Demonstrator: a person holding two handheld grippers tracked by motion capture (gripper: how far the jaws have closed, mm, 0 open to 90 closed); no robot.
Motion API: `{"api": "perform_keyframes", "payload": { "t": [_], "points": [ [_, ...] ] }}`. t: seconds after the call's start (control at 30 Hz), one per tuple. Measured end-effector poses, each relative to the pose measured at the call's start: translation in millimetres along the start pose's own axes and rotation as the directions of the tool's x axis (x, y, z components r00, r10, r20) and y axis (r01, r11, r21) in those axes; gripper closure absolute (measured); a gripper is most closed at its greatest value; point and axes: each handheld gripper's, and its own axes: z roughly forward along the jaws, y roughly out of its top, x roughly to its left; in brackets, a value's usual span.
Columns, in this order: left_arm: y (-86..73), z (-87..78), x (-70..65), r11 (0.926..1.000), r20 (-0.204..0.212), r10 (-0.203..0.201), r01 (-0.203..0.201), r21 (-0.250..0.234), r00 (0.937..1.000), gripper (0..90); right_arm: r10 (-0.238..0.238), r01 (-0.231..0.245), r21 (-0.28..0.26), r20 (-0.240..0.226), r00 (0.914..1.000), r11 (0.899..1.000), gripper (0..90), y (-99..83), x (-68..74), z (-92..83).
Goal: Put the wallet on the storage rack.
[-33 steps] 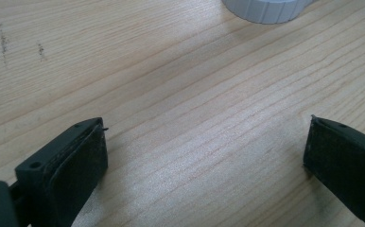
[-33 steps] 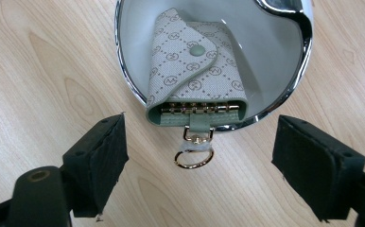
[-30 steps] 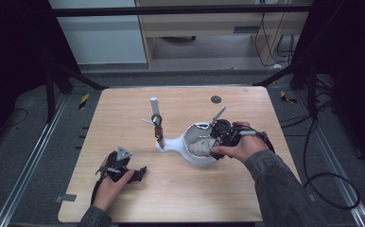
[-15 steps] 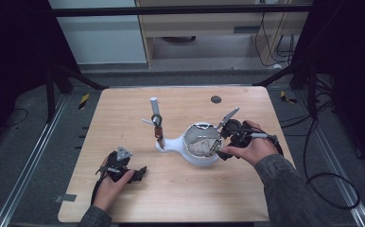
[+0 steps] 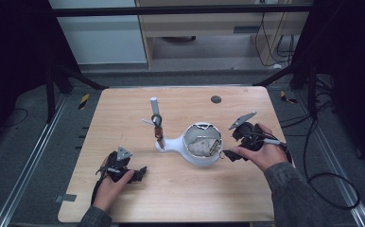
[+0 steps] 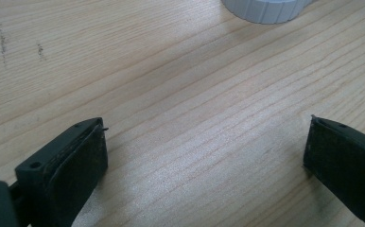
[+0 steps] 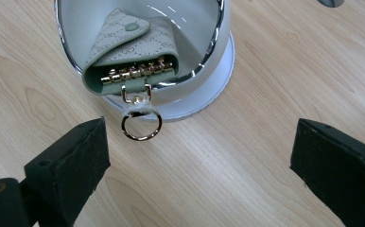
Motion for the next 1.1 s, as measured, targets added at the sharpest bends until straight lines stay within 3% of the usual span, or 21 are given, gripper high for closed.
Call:
{"api": "perform_keyframes", "payload": {
  "t": [0.23,0.53,0.83,1.1],
  "points": [
    [0.2,0.0,0.1,1.0,0.0,0.001,-0.001,0.002,1.0,0.0,0.032,-0.031,-0.04,0.014,0.9994,0.999,6.4,-16.9,-6.4,1.5],
    [0.2,0.1,0.0,1.0,0.0,0.001,-0.001,0.002,1.0,0.0,0.099,-0.092,-0.1,0.071,0.9926,0.991,8.4,-43.3,-8.5,15.2],
    [0.3,0.3,-0.2,1.0,0.001,-0.001,0.001,0.002,1.0,0.0,0.192,-0.181,-0.147,0.057,0.9798,0.972,6.7,-70.4,-9.1,33.3],
    [0.4,0.4,-0.2,1.0,0.002,-0.002,0.002,0.002,1.0,0.0,0.235,-0.226,-0.147,0.048,0.9708,0.963,5.9,-89.5,-7.4,54.6]
  ]
}}
